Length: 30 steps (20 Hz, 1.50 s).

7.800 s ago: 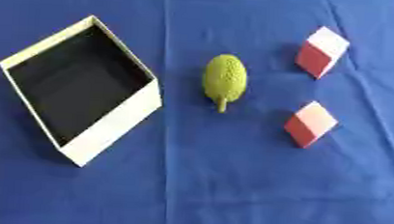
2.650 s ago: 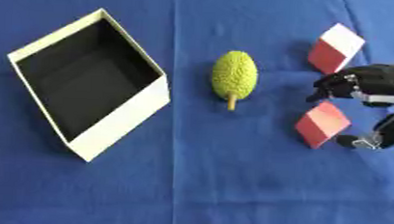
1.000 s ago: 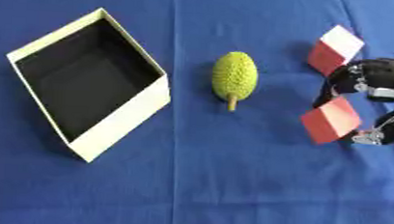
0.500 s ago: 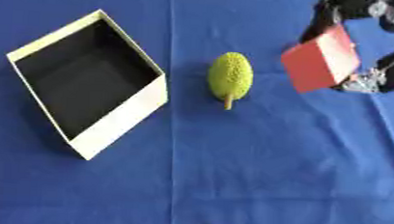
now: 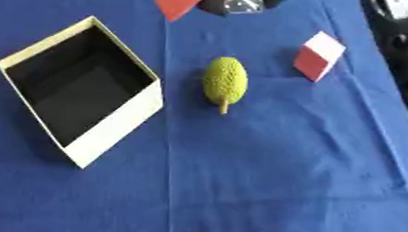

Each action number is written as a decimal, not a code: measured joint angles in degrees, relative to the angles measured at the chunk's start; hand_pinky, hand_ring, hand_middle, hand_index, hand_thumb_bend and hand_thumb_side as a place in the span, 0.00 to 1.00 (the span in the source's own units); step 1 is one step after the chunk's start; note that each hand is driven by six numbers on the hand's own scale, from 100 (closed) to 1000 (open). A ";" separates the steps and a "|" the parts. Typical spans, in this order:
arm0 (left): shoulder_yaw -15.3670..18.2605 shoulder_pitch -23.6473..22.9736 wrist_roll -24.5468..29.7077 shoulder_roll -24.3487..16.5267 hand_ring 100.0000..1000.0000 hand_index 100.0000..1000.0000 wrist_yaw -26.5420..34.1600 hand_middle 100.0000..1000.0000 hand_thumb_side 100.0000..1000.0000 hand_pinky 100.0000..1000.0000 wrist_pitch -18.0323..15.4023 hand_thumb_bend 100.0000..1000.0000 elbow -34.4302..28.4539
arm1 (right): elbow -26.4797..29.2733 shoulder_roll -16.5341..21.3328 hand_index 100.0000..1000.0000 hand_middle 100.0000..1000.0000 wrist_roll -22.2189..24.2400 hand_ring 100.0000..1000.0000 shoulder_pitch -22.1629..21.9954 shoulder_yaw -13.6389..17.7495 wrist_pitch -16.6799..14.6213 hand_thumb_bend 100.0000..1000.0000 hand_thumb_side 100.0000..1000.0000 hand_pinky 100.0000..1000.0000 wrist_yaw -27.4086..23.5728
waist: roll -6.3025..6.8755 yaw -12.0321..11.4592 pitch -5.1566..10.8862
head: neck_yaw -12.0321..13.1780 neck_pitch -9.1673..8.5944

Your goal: Pick up objects on the table and place them in the box.

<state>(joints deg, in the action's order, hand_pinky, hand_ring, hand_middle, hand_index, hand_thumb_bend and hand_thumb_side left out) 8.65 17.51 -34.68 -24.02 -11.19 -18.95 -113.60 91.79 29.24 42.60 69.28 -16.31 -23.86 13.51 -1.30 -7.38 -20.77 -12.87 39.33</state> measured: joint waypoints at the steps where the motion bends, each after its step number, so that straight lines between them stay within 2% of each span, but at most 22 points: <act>1: -0.06 0.37 0.08 0.01 0.73 0.82 0.11 0.73 0.66 0.68 -0.08 0.05 0.00 | -1.16 -1.78 0.47 0.32 0.02 0.57 0.76 -0.21 0.02 0.00 0.00 0.78 0.87 | -0.06 -0.23 0.02 | -0.38 0.01; 8: -0.74 3.17 0.33 0.51 0.73 0.82 0.60 0.73 0.63 0.69 -1.36 0.08 0.00 | -8.43 -13.95 0.46 0.31 -2.16 0.56 3.58 -0.29 -1.18 0.00 0.00 0.76 10.20 | -0.52 -2.79 0.11 | -3.57 0.04; 13: -1.23 4.55 0.17 0.76 0.73 0.82 0.60 0.73 0.62 0.69 -2.46 0.09 0.00 | -14.04 -19.85 0.46 0.31 -6.45 0.56 3.89 -0.31 -1.72 0.00 0.00 0.76 18.90 | -0.92 -4.26 0.11 | -4.69 0.04; 20: -1.79 5.80 0.39 1.30 0.73 0.82 0.64 0.73 0.62 0.69 -3.30 0.09 0.00 | -21.62 -24.71 0.46 0.31 -12.46 0.56 3.17 -0.42 -3.16 0.00 0.00 0.75 31.12 | -1.40 -5.53 -0.06 | -5.52 0.02; 30: -2.10 6.14 1.15 1.80 0.73 0.82 1.11 0.73 0.63 0.68 -3.20 0.08 0.00 | -28.00 -27.63 0.45 0.31 -15.71 0.56 1.61 -0.88 -5.21 0.00 0.00 0.75 38.40 | -1.66 -5.98 -0.28 | -5.83 -0.03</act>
<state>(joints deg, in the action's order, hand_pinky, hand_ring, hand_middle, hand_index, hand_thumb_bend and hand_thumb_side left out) 6.55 23.64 -33.53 -22.23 -10.08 -22.15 -113.61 63.79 1.61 26.89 70.89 -17.19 -29.07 51.91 -2.95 -13.37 -21.05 -18.69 39.30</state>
